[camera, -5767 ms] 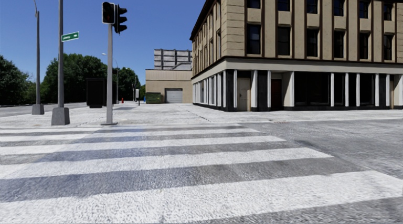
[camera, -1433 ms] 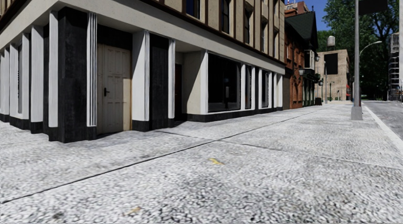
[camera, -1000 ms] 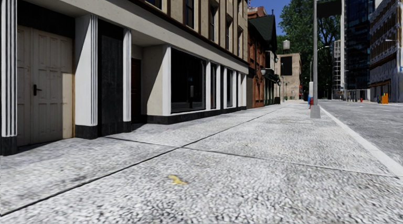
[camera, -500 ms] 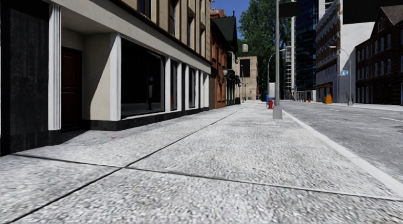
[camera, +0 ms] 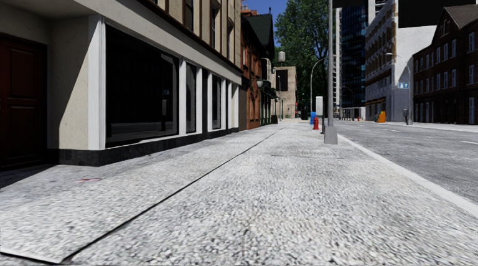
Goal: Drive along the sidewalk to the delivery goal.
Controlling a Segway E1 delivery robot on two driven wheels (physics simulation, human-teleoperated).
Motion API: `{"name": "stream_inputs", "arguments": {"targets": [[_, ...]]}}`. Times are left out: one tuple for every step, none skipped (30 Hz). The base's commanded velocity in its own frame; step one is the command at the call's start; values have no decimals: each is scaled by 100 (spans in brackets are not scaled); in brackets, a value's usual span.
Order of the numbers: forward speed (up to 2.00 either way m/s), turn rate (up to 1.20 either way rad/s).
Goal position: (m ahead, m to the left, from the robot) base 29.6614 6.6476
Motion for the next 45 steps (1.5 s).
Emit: {"name": "stream_inputs", "arguments": {"targets": [[200,0],[200,0],[200,0],[200,0],[200,0],[200,0],[200,0],[200,0],[200,0],[200,0],[200,0],[200,0],[200,0],[200,0],[200,0],[200,0],[200,0],[200,0],[200,0],[200,-9],[200,-16],[200,-16],[200,-23],[200,-29],[200,-36],[200,-39],[200,-39],[200,-40],[200,-40],[200,-40],[200,-40],[200,-40],[200,-40],[200,-40],[200,-40],[200,-40],[200,-40],[200,-40],[200,-40],[200,-40],[200,-40],[200,-40],[200,-40],[200,-40],[200,-34]]}}
